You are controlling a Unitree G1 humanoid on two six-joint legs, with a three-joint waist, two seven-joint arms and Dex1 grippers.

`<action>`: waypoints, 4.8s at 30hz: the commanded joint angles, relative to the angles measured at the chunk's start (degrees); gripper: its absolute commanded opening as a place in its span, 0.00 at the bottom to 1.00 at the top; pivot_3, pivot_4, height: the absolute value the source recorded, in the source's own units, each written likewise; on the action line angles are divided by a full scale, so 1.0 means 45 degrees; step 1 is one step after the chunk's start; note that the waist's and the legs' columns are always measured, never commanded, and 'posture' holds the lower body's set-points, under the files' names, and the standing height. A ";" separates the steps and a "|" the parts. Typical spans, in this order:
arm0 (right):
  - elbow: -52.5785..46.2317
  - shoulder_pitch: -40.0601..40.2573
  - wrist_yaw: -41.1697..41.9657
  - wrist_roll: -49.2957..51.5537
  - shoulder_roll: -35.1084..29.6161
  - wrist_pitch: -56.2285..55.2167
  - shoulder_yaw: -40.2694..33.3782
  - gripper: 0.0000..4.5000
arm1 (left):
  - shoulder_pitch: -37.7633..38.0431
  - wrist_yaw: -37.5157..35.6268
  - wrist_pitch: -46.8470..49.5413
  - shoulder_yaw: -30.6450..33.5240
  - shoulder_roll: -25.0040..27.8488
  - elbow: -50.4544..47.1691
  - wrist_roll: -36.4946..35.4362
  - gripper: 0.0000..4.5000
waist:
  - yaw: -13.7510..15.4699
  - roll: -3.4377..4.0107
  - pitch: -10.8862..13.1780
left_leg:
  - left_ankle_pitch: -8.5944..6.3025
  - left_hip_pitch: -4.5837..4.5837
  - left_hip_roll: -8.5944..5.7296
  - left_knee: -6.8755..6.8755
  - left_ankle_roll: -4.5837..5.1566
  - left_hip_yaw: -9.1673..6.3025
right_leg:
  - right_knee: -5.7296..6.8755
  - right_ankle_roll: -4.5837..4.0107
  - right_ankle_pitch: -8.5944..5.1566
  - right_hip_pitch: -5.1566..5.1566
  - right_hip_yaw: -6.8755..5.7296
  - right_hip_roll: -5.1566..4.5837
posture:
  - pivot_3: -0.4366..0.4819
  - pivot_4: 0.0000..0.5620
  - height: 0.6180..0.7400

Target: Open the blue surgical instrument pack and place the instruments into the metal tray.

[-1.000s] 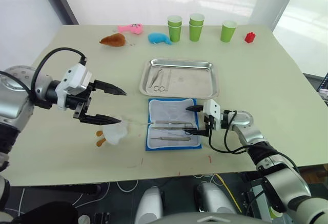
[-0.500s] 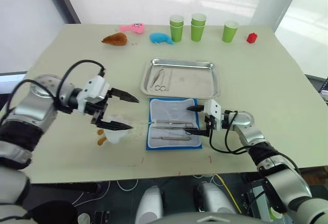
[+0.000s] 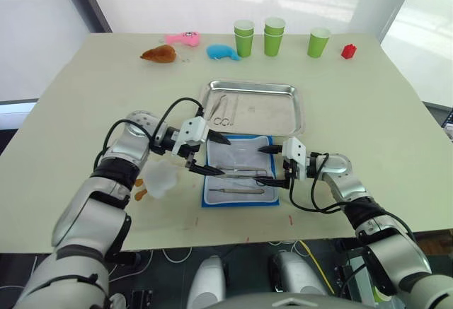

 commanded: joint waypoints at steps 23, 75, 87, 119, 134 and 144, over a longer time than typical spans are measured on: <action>0.1339 0.1026 -0.0218 -0.1444 -0.0371 0.0861 0.0868 1.00 | -0.0308 0.0699 -0.1841 0.2267 -0.1422 0.3375 0.2830 0.99 | 0.0003 -0.0005 -0.0013 | 0.0000 -0.0001 0.0000 0.0000 0.0001 -0.0009 | 0.0007 -0.0021 0.0017 0.0003 -0.0011 0.0000 | 0.48 0.27 1.00; 0.0968 0.1276 -0.0234 -0.1409 -0.0261 0.1174 0.1034 1.00 | 0.0532 -0.0860 0.3385 0.0365 0.1308 -0.3001 0.1515 0.02 | -0.0040 0.0121 -0.0150 | -0.0001 -0.0006 0.0001 -0.0010 0.0006 -0.0018 | 0.0001 -0.0010 -0.0002 0.0000 -0.0015 0.0002 | 0.48 0.27 1.00; 0.1021 0.1278 -0.0249 -0.1423 -0.0198 0.1152 0.1042 1.00 | 0.0740 -0.0860 0.4244 0.0306 0.2515 -0.4252 0.0915 0.02 | -0.0042 0.0101 -0.0134 | -0.0002 -0.0005 0.0004 -0.0012 0.0008 -0.0019 | 0.0003 -0.0017 -0.0006 -0.0002 -0.0018 0.0004 | 0.48 0.27 1.00; 0.1408 0.0999 -0.0115 -0.1483 -0.0182 0.0952 0.1045 1.00 | 0.0539 0.4557 0.9562 0.3158 0.1807 -0.6898 -0.2086 0.02 | -0.0035 0.0041 -0.0108 | -0.0002 0.0006 0.0007 -0.0007 0.0008 -0.0019 | 0.0013 -0.0009 -0.0003 0.0003 -0.0018 0.0007 | 0.48 0.27 1.00; 0.1266 0.1086 -0.0211 -0.1497 -0.0343 0.0986 0.0973 1.00 | -0.0672 1.5875 1.1860 0.4395 -0.4708 -0.5812 0.1333 0.02 | -0.0009 0.0048 -0.0109 | -0.0002 0.0014 -0.0007 -0.0001 0.0005 -0.0033 | 0.0014 0.0009 0.0050 0.0025 -0.0021 0.0004 | 0.48 0.27 1.00; 0.1221 0.1160 -0.0268 -0.1488 -0.0290 0.0975 0.0984 1.00 | -0.0965 1.9863 1.2611 0.5144 -0.7404 -0.4782 0.2409 0.02 | -0.0005 0.0048 -0.0109 | -0.0003 0.0020 -0.0012 -0.0003 0.0001 -0.0042 | 0.0011 0.0023 0.0045 0.0034 -0.0027 0.0003 | 0.48 0.27 1.00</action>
